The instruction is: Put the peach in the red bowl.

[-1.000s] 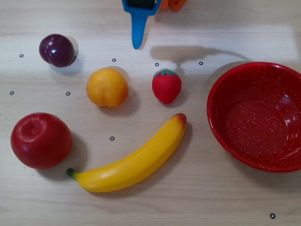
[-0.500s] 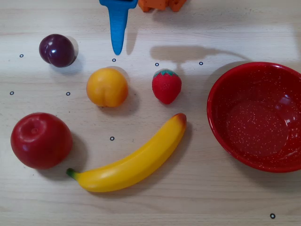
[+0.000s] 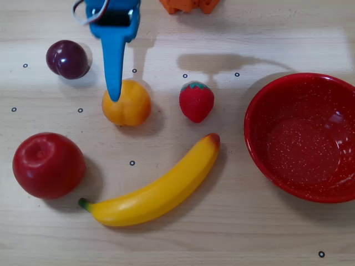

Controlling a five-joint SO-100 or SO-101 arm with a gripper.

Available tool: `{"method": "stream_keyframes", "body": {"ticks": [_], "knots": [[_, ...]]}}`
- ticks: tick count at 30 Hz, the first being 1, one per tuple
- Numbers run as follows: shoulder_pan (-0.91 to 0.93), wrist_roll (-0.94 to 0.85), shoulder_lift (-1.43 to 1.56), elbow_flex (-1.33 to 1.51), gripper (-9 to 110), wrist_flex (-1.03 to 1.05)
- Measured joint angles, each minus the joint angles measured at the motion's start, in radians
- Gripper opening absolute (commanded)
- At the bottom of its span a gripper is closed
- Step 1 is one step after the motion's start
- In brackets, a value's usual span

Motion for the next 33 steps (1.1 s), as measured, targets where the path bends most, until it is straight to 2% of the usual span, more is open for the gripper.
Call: {"method": "stream_keyframes", "body": {"ticks": [9,33], "knots": [[0.002,0.021,-0.161,-0.063,69,0.0],[0.006,0.095,-0.451,-0.153,69,-0.094]]}}
